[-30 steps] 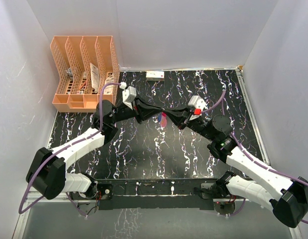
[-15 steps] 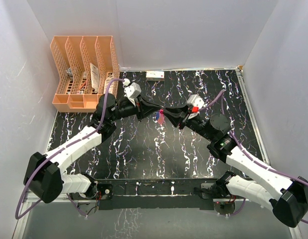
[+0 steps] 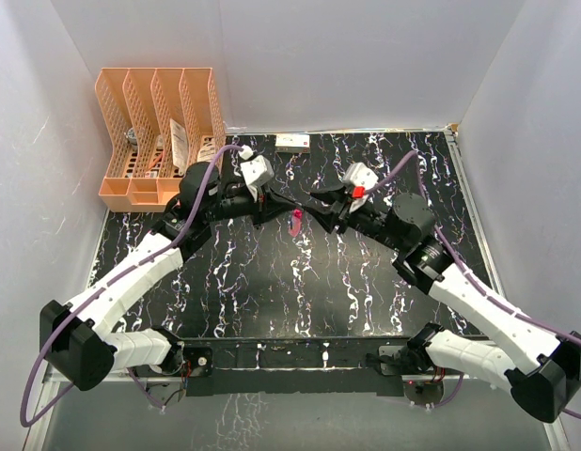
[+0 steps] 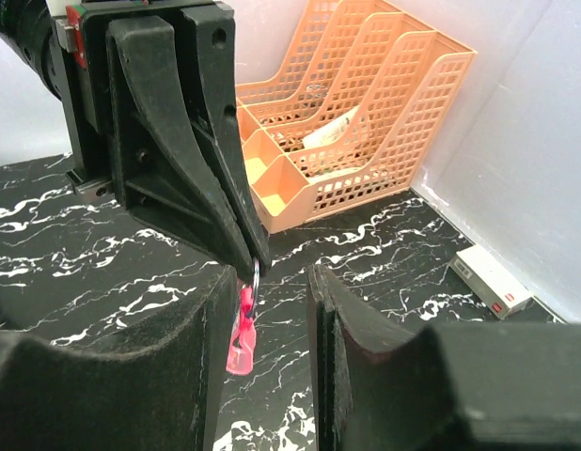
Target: Put the keys on the keyring
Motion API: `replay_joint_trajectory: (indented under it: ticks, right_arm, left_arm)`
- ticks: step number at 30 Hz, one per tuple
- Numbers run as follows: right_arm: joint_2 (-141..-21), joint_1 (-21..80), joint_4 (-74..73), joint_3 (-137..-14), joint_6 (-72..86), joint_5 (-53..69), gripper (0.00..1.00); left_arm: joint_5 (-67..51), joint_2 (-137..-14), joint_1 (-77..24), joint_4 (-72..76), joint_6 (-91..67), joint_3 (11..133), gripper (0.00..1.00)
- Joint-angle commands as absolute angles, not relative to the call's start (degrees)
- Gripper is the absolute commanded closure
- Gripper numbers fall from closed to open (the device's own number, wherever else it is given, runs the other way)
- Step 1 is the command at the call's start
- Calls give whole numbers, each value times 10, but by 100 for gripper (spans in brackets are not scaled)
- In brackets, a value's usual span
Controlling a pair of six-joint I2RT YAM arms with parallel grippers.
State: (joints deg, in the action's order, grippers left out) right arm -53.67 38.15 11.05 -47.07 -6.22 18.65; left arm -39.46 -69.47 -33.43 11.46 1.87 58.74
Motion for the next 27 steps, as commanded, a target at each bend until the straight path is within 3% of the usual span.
replay_joint_trajectory:
  ticks: [1, 27]
  right_arm:
    - [-569, 382, 53, -526, -85, 236, 65]
    - [-604, 383, 58, -539, -68, 268, 72]
  left_arm:
    - [-412, -687, -332, 8, 82, 634, 100]
    - [-409, -708, -332, -108, 139, 693, 100]
